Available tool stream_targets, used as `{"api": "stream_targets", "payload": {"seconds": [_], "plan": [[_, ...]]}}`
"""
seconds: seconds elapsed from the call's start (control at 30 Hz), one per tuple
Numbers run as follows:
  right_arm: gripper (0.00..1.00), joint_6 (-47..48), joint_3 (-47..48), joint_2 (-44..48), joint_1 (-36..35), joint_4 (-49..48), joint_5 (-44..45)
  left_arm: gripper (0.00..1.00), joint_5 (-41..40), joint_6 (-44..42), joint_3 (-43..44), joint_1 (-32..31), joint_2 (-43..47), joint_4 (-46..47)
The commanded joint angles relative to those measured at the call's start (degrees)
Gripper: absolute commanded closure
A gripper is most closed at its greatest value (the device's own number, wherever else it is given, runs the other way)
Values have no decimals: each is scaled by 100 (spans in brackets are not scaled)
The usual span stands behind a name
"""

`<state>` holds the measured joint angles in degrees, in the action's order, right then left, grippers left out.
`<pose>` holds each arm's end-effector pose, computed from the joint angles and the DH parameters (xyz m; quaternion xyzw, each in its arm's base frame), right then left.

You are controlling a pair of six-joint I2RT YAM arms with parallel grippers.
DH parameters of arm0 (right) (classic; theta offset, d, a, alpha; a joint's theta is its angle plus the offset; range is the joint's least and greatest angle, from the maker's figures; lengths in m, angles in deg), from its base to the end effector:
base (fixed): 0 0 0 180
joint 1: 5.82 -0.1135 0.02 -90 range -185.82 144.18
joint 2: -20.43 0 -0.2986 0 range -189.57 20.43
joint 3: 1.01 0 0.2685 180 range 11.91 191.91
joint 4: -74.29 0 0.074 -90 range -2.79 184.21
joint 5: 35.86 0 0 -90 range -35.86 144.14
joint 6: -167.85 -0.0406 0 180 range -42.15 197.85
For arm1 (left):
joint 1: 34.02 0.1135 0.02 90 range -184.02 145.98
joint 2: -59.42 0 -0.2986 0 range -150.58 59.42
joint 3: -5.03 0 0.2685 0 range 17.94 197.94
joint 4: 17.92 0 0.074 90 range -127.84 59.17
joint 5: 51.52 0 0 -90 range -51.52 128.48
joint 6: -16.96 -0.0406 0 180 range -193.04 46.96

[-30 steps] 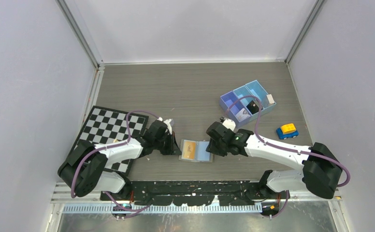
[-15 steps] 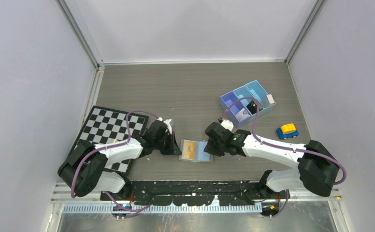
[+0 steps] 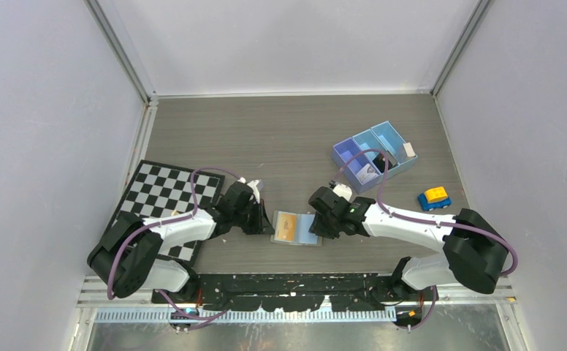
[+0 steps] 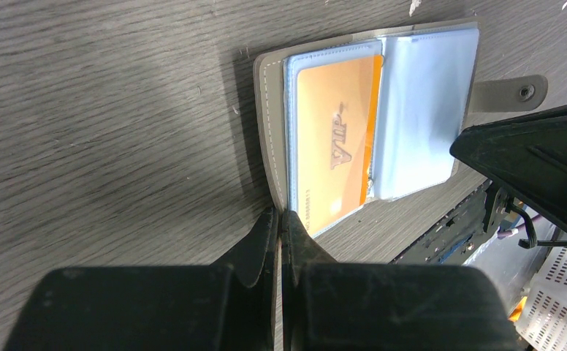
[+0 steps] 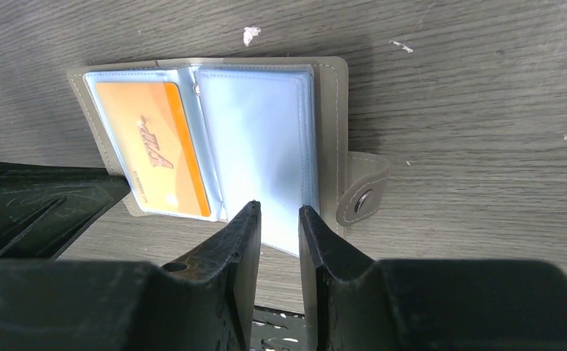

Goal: Put the credit cards into the card holder
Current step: Turn over the card slot in the card holder.

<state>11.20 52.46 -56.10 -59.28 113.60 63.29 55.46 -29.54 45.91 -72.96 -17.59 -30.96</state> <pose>0.1543 0.1973 0.1976 0.1301 0.9594 0.1676 0.1859 0.1820 -0.1623 0.1608 0.0146 0.9282 -0.3314 0.1683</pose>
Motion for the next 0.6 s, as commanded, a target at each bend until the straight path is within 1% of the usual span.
{"api": "stream_targets", "payload": {"seconds": [0.0, 0.3, 0.57], "plan": [[69, -113, 40, 23, 11, 6, 146, 100, -4, 29, 13, -9, 1, 39], [70, -145, -40, 6, 11, -11, 152, 100, -10, 31, 10, -9, 1, 38], [70, -159, -206, -329, 7, -709, -134, 100, 59, 25, -2, -10, -49, 107]]}}
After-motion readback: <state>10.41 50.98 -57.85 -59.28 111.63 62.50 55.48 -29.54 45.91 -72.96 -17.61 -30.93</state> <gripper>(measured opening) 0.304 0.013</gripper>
